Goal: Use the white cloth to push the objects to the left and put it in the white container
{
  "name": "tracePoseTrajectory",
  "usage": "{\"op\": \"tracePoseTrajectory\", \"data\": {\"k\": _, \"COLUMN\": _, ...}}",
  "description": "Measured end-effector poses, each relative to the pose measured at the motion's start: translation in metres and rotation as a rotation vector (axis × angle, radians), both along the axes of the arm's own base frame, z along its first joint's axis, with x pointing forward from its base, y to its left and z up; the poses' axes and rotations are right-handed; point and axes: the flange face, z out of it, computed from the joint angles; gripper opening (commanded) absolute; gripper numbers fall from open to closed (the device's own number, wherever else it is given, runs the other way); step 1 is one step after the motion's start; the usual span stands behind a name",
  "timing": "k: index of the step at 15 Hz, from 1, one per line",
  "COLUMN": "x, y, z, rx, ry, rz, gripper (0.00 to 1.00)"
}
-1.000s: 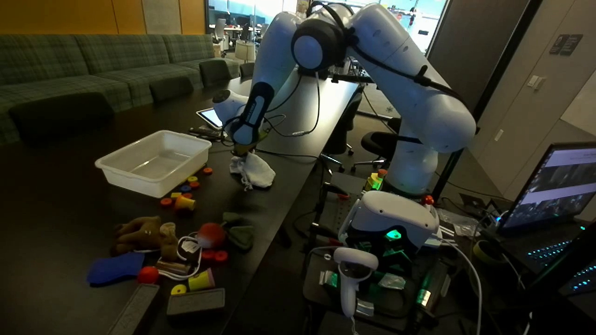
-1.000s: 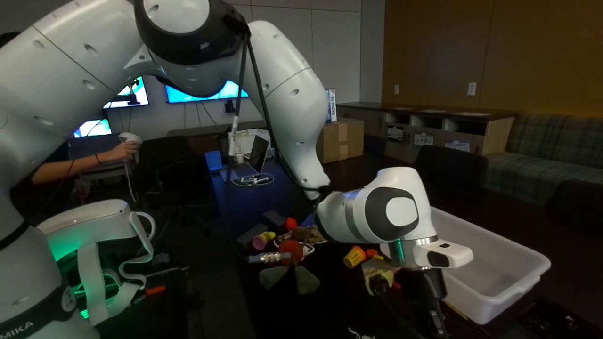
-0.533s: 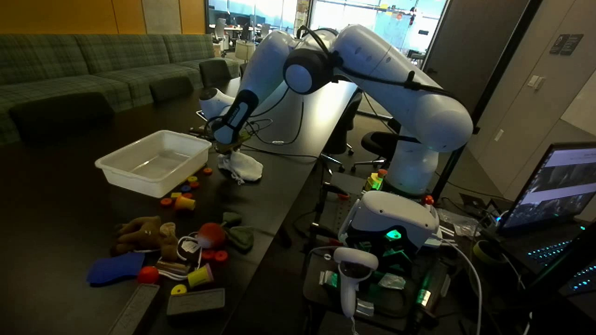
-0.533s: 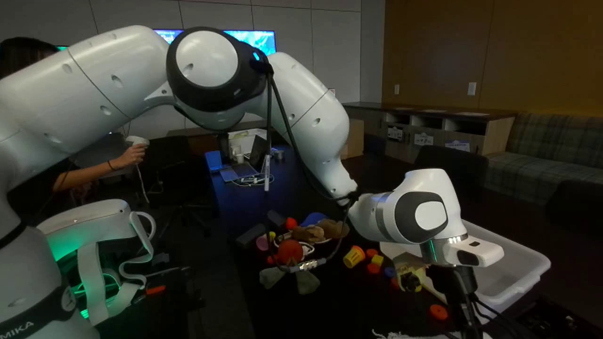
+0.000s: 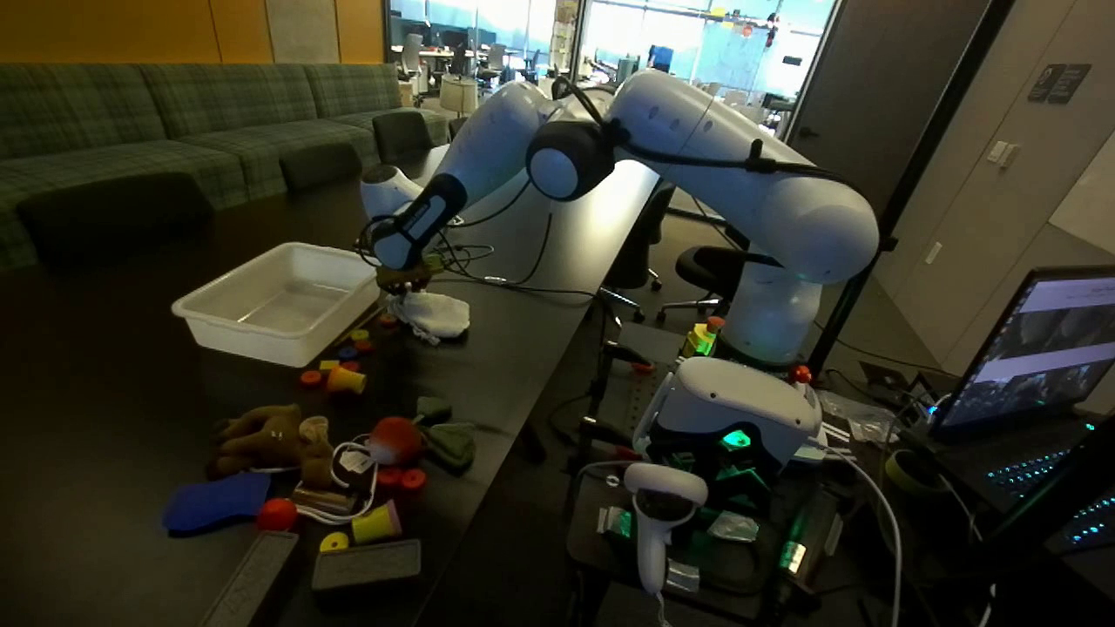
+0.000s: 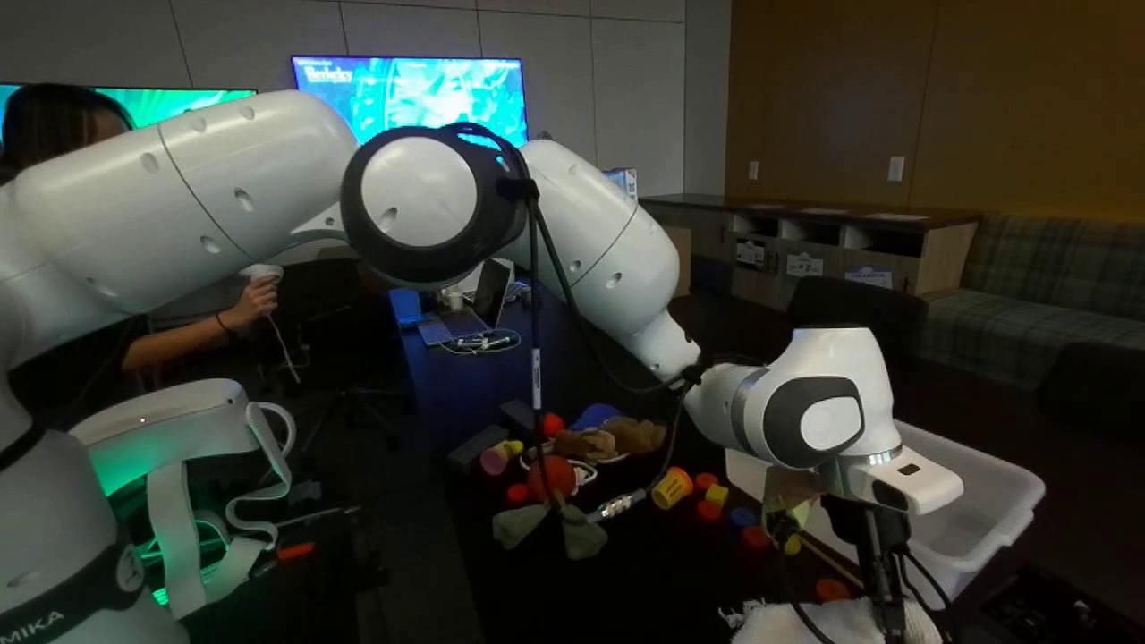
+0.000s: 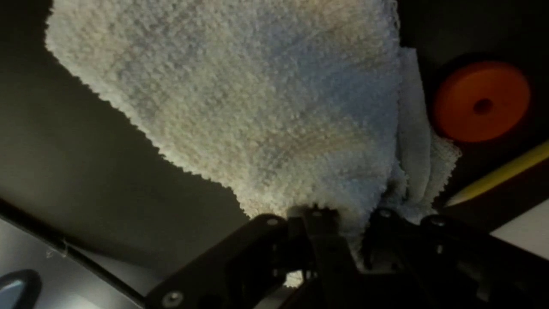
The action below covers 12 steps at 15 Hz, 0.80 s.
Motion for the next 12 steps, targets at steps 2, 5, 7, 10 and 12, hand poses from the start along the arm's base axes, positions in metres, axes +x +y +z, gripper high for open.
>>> {"op": "tracePoseTrajectory", "data": {"k": 2, "x": 0.005, "y": 0.000, "z": 0.001, "rx": 0.037, "ry": -0.028, "rz": -0.027, "gripper": 0.07}}
{"op": "tracePoseTrajectory", "data": {"k": 5, "x": 0.009, "y": 0.002, "z": 0.003, "rx": 0.084, "ry": -0.052, "rz": -0.054, "gripper": 0.07}}
{"op": "tracePoseTrajectory", "data": {"k": 7, "x": 0.011, "y": 0.009, "z": 0.003, "rx": 0.107, "ry": -0.063, "rz": -0.057, "gripper": 0.07}}
{"op": "tracePoseTrajectory", "data": {"k": 10, "x": 0.015, "y": 0.031, "z": 0.003, "rx": 0.148, "ry": -0.083, "rz": -0.042, "gripper": 0.07}}
{"op": "tracePoseTrajectory", "data": {"k": 12, "x": 0.017, "y": 0.053, "z": 0.003, "rx": 0.184, "ry": -0.097, "rz": -0.026, "gripper": 0.07}}
